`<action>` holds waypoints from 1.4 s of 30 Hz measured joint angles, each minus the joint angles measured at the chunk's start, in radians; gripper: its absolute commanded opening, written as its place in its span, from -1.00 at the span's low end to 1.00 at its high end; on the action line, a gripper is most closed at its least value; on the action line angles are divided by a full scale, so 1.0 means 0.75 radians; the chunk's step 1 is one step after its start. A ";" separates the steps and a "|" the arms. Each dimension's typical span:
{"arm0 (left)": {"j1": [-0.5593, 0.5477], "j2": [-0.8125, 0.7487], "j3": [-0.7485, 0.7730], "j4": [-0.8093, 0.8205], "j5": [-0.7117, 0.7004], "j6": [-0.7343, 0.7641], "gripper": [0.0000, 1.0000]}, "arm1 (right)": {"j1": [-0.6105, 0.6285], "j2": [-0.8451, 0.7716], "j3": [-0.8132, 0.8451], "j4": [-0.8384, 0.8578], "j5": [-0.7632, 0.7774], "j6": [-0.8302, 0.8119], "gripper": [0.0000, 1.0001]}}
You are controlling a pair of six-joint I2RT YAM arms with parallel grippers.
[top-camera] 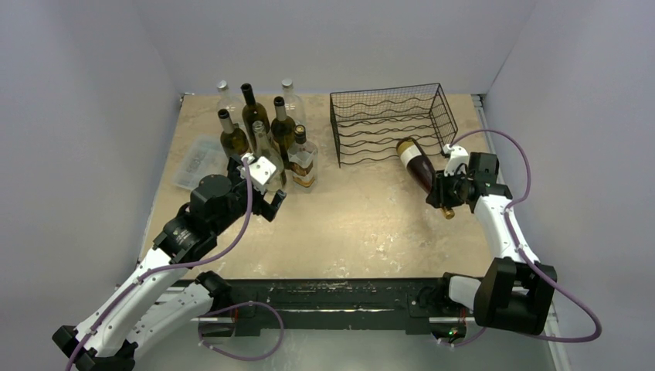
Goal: Take the wine bottle off the wine rack
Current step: Pick up the wine bottle from the wine rack.
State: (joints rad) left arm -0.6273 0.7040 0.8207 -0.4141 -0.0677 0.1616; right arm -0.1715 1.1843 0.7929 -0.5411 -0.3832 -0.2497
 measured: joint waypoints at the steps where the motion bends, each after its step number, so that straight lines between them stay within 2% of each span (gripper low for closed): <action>1: 0.000 0.001 0.000 0.000 0.000 0.000 1.00 | 0.000 -0.004 0.000 -0.006 0.001 -0.003 -1.00; 42: 0.000 0.005 0.000 -0.020 0.000 0.000 1.00 | 0.002 -0.065 0.030 -0.192 0.038 -0.065 -1.00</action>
State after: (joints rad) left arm -0.6273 0.7074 0.8207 -0.4290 -0.0677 0.1616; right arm -0.1703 1.1358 0.8150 -0.6853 -0.3550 -0.2985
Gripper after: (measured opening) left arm 0.998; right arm 0.438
